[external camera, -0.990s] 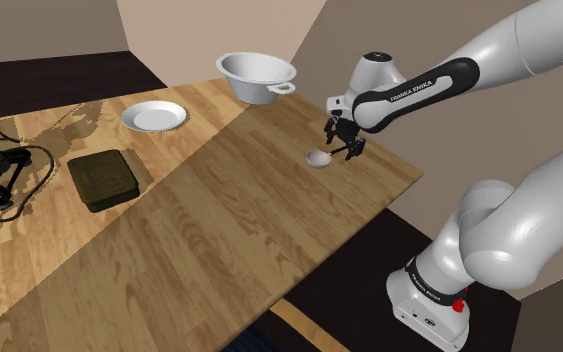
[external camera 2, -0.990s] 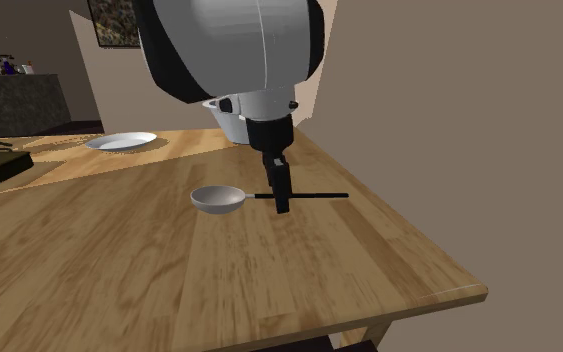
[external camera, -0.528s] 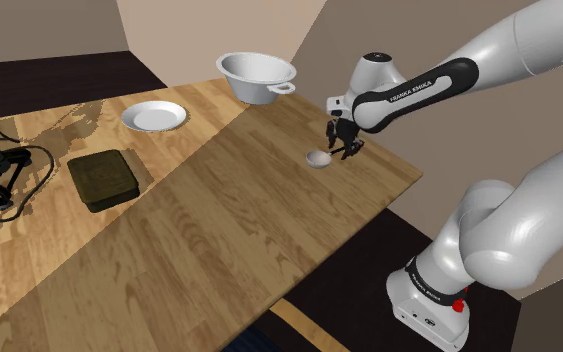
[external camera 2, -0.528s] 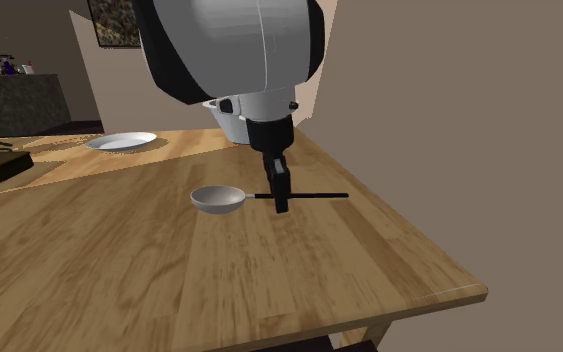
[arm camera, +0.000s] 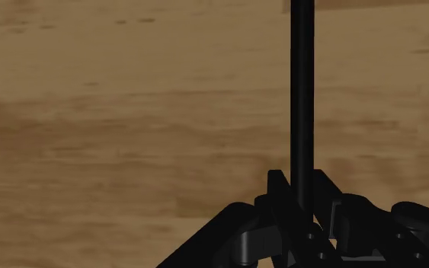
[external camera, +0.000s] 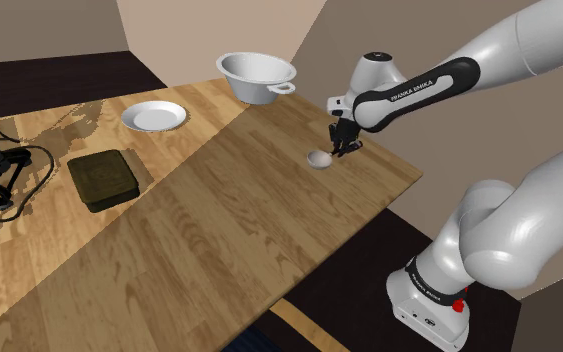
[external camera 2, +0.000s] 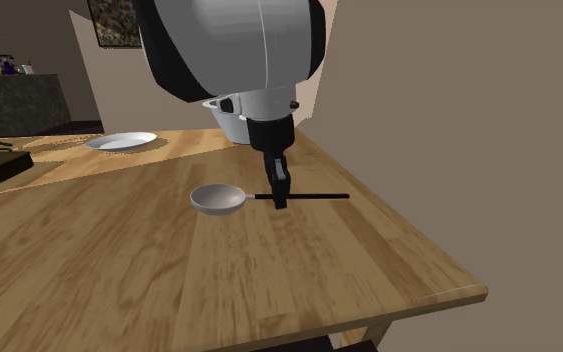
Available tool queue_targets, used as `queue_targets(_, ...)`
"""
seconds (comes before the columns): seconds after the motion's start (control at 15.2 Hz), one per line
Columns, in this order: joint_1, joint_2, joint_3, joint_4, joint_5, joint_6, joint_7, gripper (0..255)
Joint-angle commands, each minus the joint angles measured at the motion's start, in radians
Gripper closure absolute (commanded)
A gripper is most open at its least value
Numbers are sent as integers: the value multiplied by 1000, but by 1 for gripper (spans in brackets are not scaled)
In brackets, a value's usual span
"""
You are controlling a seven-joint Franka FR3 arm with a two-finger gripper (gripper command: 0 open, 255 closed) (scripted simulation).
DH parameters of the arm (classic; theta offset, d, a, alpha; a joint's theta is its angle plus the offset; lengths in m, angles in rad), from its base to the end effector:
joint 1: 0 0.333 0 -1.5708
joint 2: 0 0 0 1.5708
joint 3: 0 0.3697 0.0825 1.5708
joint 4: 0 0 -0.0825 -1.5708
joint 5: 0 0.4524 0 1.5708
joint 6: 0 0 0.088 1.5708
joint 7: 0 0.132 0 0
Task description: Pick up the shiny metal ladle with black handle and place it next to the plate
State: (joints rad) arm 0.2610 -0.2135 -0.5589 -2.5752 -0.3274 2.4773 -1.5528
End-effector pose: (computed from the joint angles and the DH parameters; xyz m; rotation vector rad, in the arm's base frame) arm 0.4615 -0.1381 0.3120 2.1883 2.0577 -0.0321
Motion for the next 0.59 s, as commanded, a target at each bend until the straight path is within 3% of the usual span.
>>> queue_targets(0.0,2,6,0,-1,0,17,-1,255)
queue_targets(0.53,-6,-83,25,45,-14,-115,7,255)
